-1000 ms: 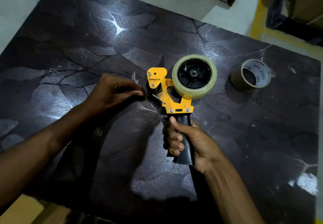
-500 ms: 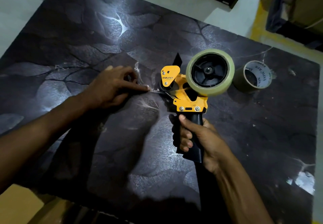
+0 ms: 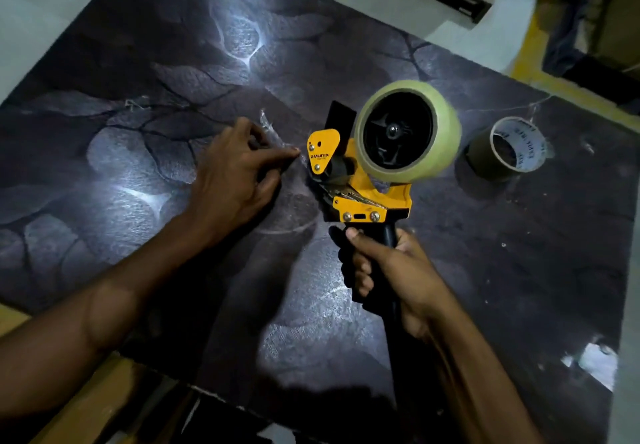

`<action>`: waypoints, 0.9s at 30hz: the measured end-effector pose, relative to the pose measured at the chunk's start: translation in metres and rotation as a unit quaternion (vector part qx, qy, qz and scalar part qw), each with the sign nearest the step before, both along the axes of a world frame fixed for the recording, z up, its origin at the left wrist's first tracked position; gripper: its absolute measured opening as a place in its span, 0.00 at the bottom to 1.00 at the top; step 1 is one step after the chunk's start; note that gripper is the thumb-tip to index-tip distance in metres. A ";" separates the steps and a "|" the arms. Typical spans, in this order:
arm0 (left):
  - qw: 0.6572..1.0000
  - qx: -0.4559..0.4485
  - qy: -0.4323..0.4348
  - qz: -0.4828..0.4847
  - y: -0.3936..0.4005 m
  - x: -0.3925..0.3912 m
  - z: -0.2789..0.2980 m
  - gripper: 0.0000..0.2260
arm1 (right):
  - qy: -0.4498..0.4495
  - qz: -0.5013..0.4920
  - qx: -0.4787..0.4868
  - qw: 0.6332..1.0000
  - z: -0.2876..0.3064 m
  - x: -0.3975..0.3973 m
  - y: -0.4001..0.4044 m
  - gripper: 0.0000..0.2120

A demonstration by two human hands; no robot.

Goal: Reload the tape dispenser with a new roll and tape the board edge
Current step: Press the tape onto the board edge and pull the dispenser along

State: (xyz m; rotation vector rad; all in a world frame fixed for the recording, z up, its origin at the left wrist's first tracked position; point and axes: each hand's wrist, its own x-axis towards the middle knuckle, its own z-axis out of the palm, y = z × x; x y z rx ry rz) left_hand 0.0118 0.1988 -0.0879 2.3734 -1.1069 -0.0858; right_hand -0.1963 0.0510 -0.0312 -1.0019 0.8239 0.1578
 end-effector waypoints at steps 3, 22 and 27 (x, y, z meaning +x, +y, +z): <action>0.999 -0.001 -0.035 0.037 0.000 -0.011 0.001 0.15 | 0.003 0.003 0.008 1.000 0.001 0.001 0.002 0.23; 0.974 0.107 -0.073 -0.185 0.020 0.004 -0.009 0.26 | 0.023 0.000 0.066 0.998 0.011 0.002 0.003 0.14; 0.968 0.139 -0.072 -0.196 0.022 0.004 -0.005 0.37 | -0.010 0.005 0.019 1.000 0.009 0.004 0.005 0.15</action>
